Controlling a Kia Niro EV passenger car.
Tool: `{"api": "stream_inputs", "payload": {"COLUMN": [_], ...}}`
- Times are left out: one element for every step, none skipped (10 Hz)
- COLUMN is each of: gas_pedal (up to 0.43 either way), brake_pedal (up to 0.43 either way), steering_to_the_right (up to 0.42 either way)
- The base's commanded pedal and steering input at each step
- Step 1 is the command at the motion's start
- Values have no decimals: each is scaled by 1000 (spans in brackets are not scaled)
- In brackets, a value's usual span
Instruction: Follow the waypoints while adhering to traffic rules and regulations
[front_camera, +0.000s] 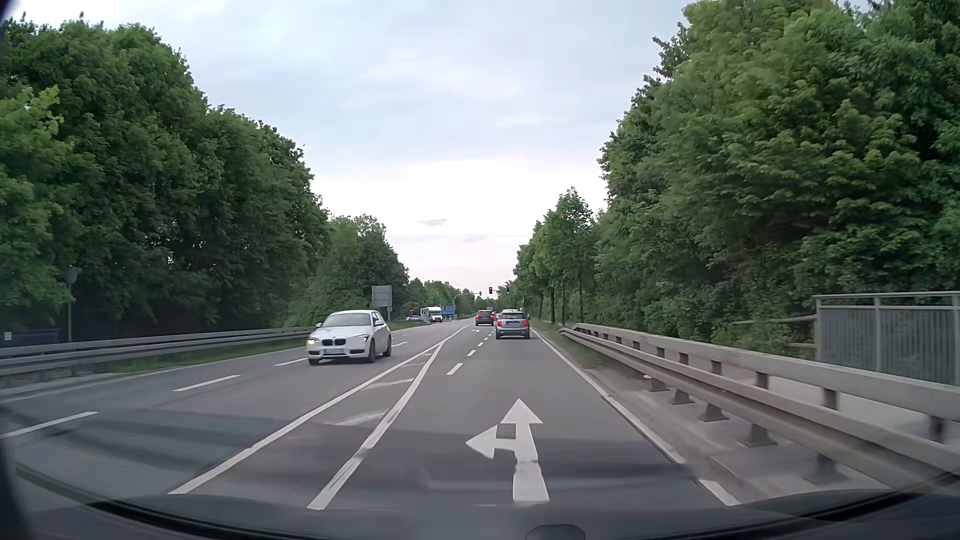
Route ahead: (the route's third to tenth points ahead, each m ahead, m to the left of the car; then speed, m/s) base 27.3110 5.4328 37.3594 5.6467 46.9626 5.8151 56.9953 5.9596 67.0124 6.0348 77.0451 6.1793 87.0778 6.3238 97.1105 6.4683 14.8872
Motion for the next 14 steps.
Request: {"api": "stream_inputs", "payload": {"gas_pedal": [130,110,98,98,59,20,20,20,59,79,79,87,98,110], "brake_pedal": [0,0,0,0,0,0,0,0,0,0,0,0,0,0], "steering_to_the_right": [3,3,3,3,3,3,3,3,2,2,2,2,2,2]}}
